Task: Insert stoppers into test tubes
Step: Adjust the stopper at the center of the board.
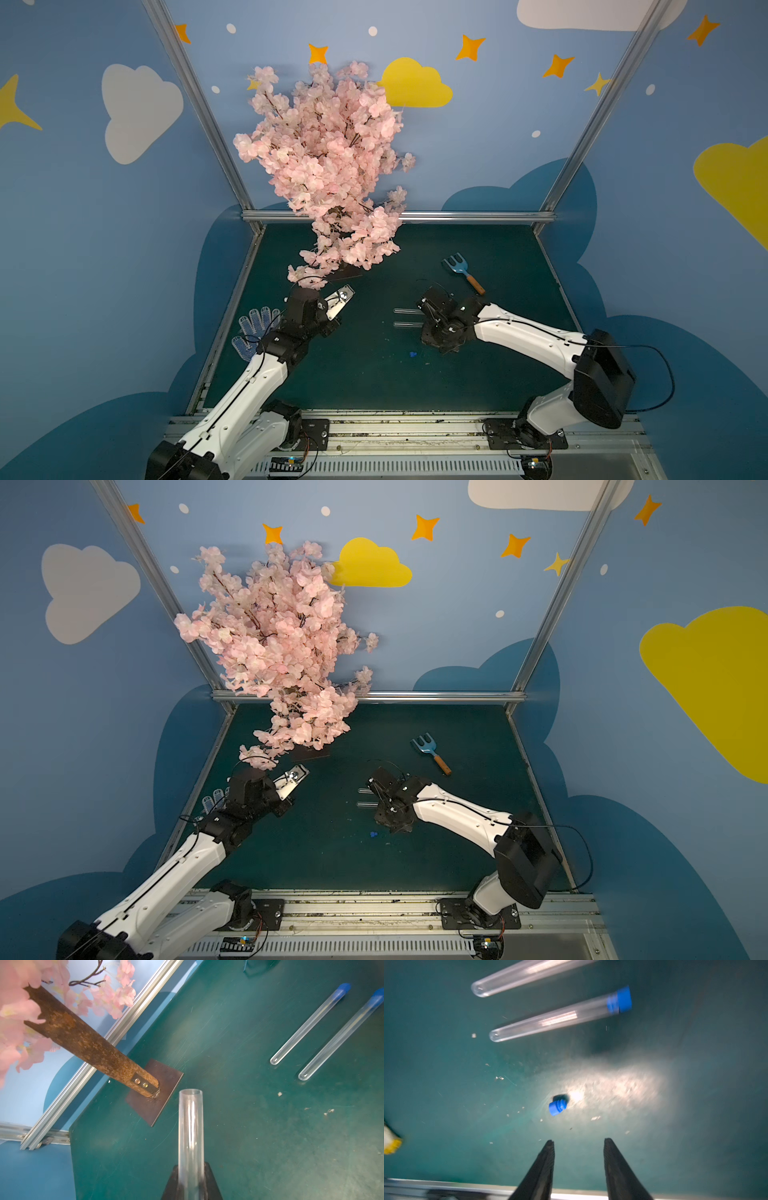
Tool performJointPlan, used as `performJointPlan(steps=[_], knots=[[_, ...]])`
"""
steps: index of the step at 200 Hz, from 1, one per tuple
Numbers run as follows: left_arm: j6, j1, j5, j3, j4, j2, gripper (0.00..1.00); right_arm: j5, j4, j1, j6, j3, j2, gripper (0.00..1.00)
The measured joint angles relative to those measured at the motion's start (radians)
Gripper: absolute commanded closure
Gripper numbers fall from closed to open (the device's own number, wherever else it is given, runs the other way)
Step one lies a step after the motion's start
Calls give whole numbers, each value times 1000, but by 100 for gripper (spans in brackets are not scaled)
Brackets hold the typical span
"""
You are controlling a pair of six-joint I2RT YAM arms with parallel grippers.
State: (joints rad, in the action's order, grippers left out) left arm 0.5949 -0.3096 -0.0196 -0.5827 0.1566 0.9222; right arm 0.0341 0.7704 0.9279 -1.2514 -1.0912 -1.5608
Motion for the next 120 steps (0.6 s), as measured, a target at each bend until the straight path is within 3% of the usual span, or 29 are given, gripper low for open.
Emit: performJointPlan(steps=[57,120], knots=[[0,-37,27,3,-8,-30,98,-44,-75,28,-396,-47,-158,56],[3,-73,28,5,-9,-40,98,-71,-86,24,-570,-128,-254,57]])
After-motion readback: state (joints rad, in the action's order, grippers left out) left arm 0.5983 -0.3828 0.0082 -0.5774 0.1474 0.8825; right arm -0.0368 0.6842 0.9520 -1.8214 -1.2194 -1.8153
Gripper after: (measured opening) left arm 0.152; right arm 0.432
